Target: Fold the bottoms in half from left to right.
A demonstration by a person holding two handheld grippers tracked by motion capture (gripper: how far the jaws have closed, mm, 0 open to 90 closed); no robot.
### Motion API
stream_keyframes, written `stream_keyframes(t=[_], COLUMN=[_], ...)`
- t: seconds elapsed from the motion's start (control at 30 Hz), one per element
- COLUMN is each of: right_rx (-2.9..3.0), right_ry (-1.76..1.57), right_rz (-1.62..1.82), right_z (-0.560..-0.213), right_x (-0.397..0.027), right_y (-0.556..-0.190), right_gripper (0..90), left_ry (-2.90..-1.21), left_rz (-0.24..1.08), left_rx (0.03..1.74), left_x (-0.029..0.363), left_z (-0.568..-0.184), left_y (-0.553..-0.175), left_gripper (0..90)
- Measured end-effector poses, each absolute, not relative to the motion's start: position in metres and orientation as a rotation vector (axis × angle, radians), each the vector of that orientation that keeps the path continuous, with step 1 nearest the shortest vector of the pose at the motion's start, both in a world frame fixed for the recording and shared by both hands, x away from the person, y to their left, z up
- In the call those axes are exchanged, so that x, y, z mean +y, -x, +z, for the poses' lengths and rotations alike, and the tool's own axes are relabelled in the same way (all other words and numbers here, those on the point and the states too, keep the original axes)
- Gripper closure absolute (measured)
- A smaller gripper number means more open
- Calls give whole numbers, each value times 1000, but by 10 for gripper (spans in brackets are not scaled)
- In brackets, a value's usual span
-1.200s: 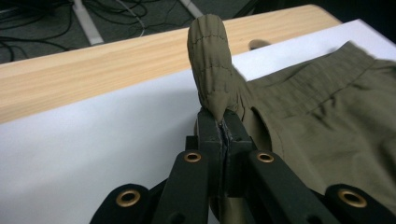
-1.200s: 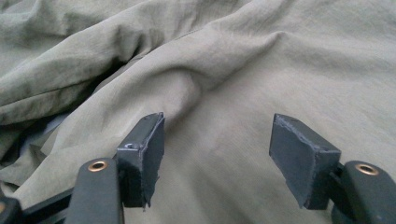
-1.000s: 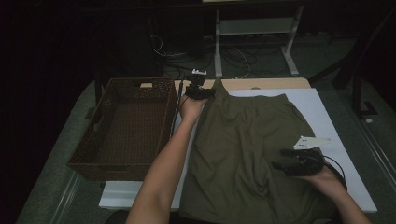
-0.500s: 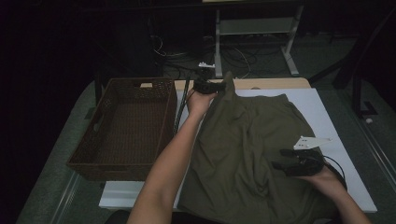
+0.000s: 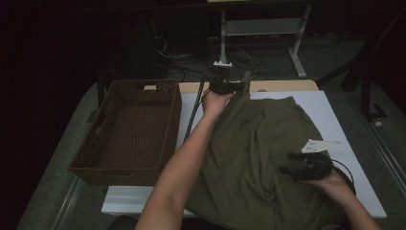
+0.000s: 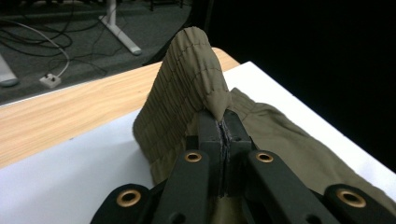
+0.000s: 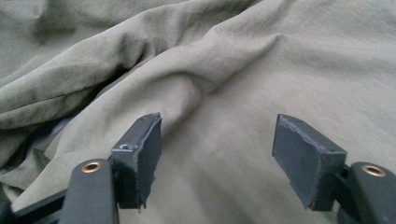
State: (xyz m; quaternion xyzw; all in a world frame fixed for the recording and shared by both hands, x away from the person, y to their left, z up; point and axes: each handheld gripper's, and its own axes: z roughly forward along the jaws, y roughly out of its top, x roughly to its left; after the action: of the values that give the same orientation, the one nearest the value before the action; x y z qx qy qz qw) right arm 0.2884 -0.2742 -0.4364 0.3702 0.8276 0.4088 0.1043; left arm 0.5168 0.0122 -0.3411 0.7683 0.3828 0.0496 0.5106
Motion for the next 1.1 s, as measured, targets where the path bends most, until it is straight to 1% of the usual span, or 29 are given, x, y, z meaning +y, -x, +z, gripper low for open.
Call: stream_keyframes(t=[0.27,0.37,0.53,0.73,1.1], right_rx=[2411,2393,2354,2335,2371], right_ry=[-1102,-1111,-1142,-1144,-1116], right_rz=[1214,1220,1228,1251,1256], right_z=[-436,-437,-436,-436,-436], right_x=[-274,-274,-277,-277,-273], right_y=[-288,-289,-289,-289,-289], right_gripper=[204,144,104,87,87], left_ry=[-1832,-1833,-1834,-1836,-1853], left_rz=[75,57,34,16,-46], left_rx=[889,879,856,838,784], left_x=[-5,-12,-24,-37,-82], left_z=[-337,-338,-339,-340,-344], left_y=[-516,-517,-517,-517,-514], left_gripper=[886,886,886,886,886])
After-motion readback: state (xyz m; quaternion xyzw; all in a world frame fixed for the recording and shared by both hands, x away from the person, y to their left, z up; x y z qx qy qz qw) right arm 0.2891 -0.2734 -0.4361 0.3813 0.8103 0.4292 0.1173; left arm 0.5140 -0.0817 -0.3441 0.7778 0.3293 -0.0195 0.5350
